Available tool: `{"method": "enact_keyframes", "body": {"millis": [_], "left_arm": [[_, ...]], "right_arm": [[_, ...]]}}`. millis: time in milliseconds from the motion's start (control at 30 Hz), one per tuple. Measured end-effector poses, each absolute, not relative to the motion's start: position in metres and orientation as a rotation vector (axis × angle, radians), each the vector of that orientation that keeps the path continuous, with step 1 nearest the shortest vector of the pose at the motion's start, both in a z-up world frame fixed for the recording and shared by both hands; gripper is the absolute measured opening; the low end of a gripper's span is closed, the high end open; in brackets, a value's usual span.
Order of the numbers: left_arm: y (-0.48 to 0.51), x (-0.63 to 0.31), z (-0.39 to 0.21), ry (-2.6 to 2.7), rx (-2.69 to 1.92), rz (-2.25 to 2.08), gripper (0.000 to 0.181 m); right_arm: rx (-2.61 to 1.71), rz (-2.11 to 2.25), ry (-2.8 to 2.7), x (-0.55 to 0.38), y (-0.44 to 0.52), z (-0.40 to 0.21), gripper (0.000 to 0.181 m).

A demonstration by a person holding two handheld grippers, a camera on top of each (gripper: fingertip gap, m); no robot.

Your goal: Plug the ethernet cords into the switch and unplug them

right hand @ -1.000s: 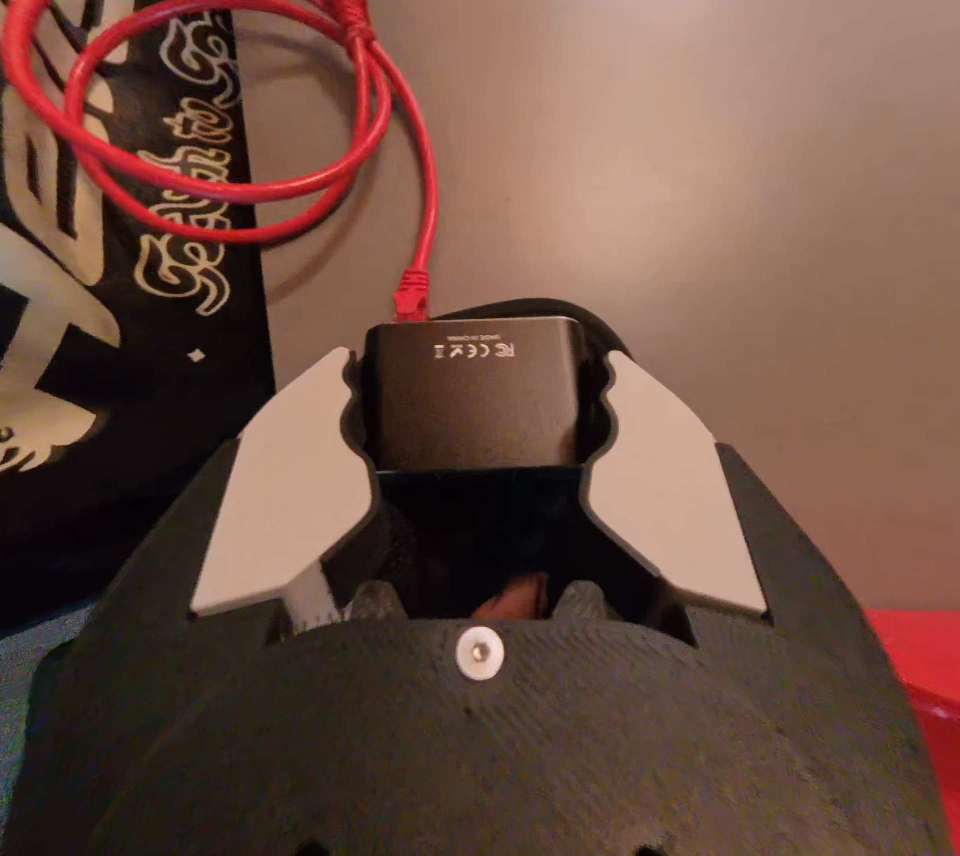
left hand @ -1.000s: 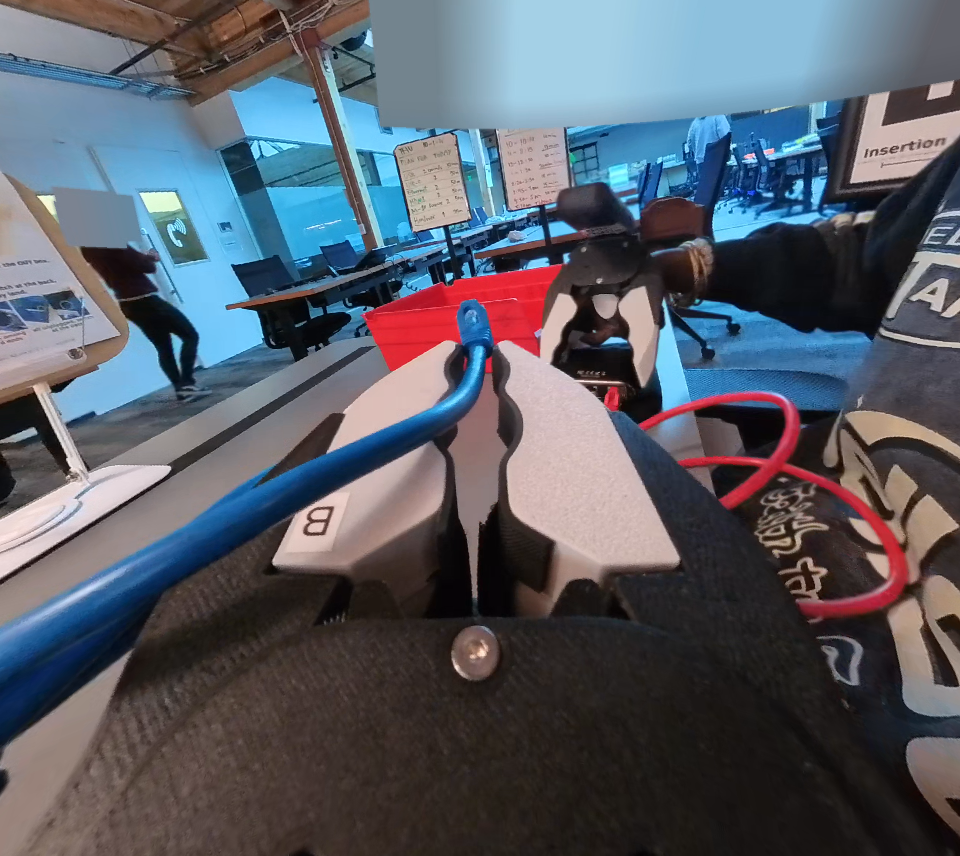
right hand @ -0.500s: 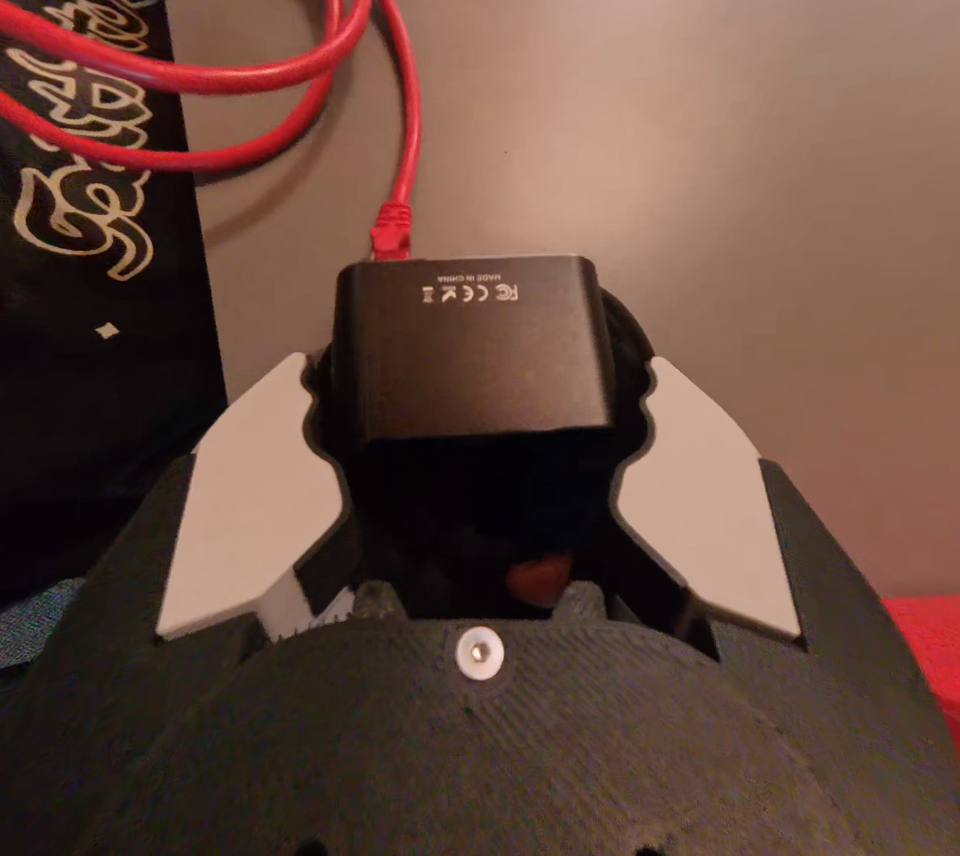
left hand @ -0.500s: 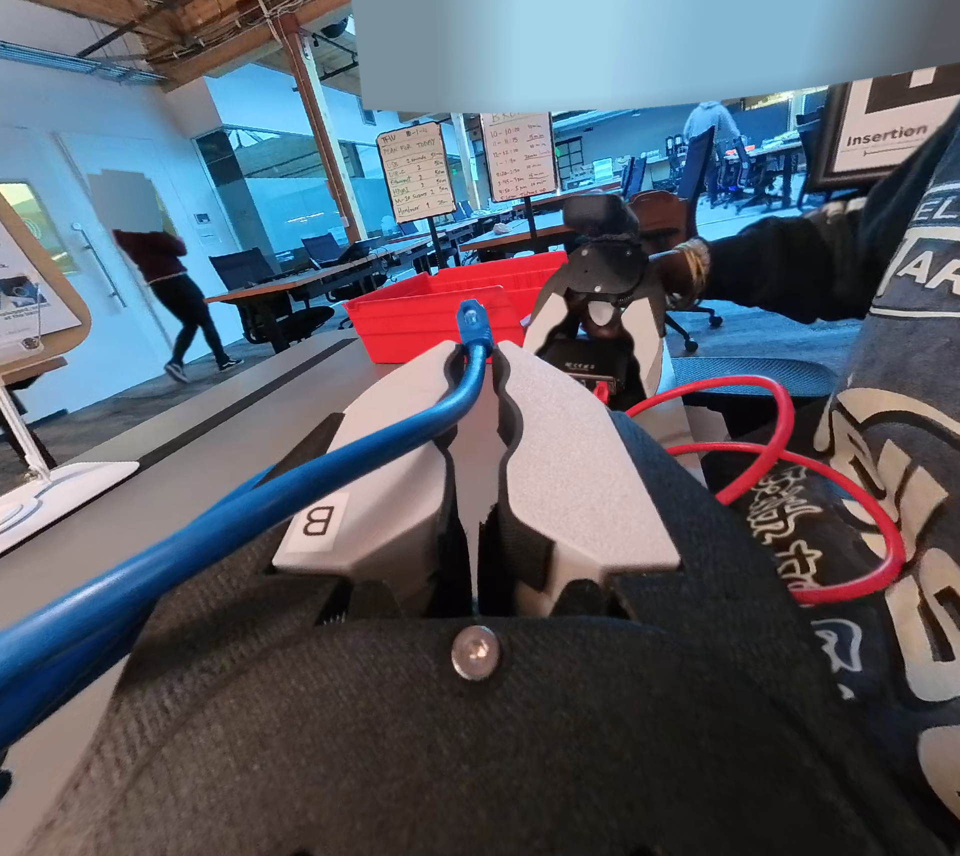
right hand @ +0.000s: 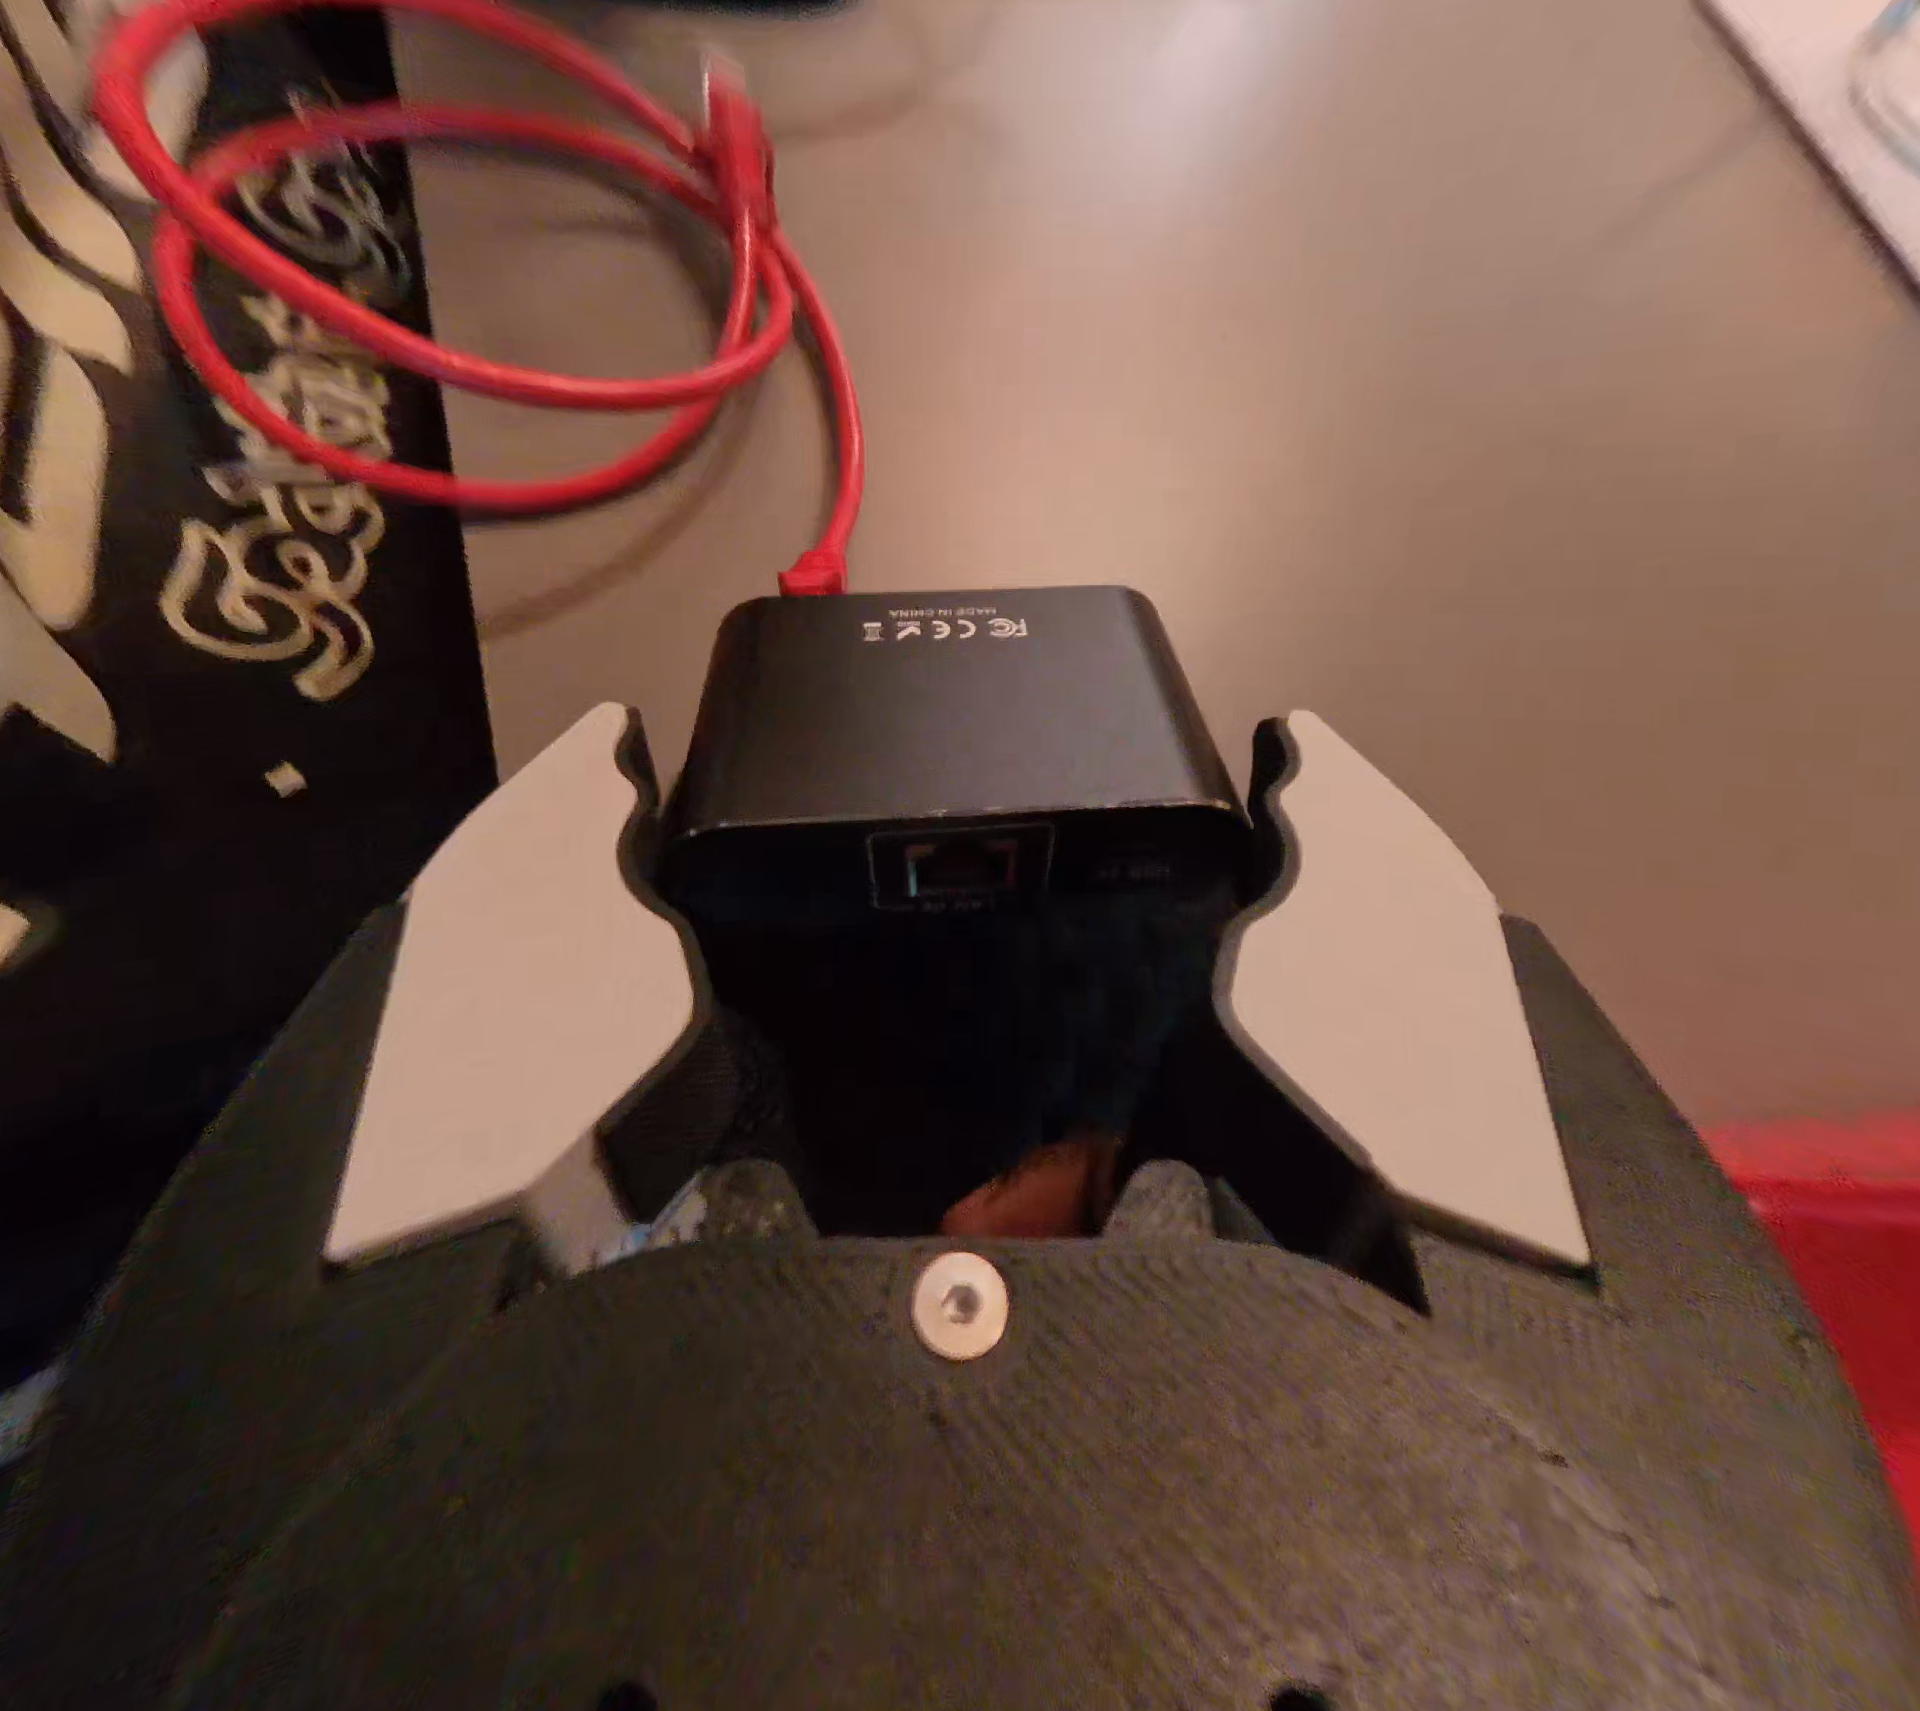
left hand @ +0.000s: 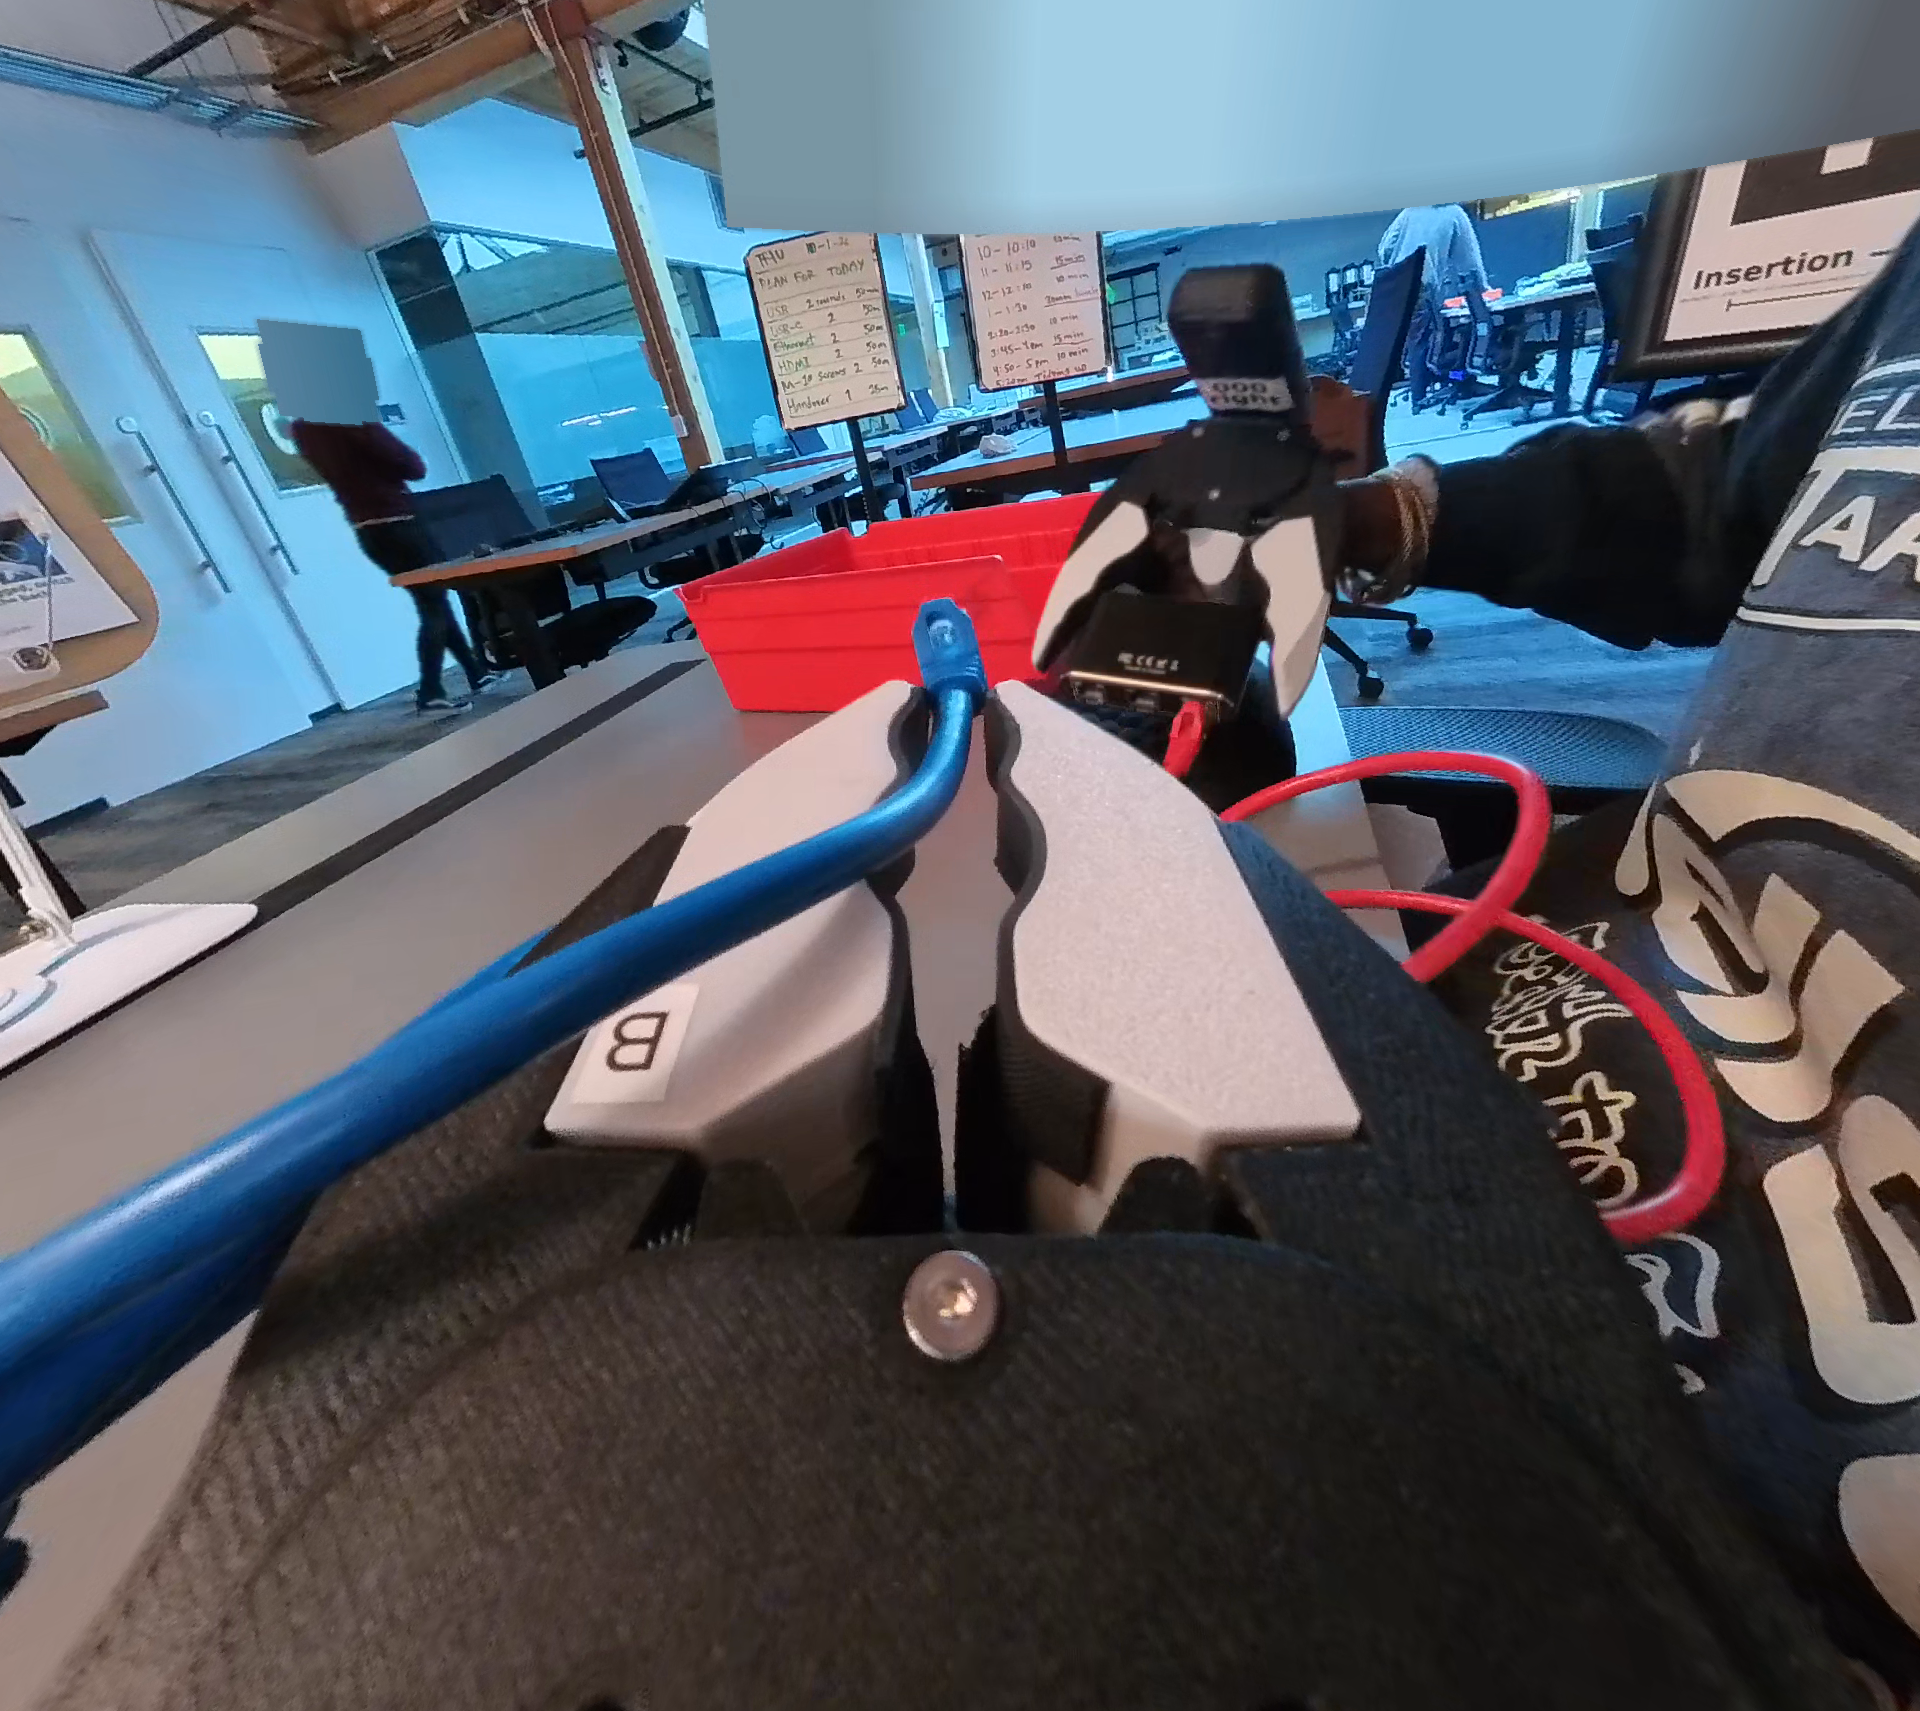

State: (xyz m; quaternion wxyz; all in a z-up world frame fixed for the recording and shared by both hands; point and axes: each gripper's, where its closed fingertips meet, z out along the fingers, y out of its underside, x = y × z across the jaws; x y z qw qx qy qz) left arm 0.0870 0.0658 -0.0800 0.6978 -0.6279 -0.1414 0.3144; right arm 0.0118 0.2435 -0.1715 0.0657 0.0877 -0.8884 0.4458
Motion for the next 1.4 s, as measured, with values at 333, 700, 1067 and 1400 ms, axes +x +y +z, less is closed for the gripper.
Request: {"method": "enact_keyframes", "body": {"millis": [333, 700, 1067, 1400], "left_arm": [[0.071, 0.088, -0.083, -0.302, -1.423, 0.689, 0.01], [0.071, 0.089, -0.082, -0.296, -1.404, 0.683, 0.01], [0.07, 0.091, -0.081, -0.29, -1.396, 0.697, 0.01], [0.073, 0.087, -0.082, -0.304, -1.401, 0.68, 0.01]], "right_arm": [[0.201, 0.982, -2.891, 0.008, 0.262, -0.184, 0.133], [0.367, 0.118, -3.126, 0.005, 0.274, -0.217, 0.098], [0.304, 0.637, -3.014, 0.007, 0.26, -0.193, 0.094], [0.369, 0.353, -3.009, -0.002, 0.291, -0.204, 0.093]]}}
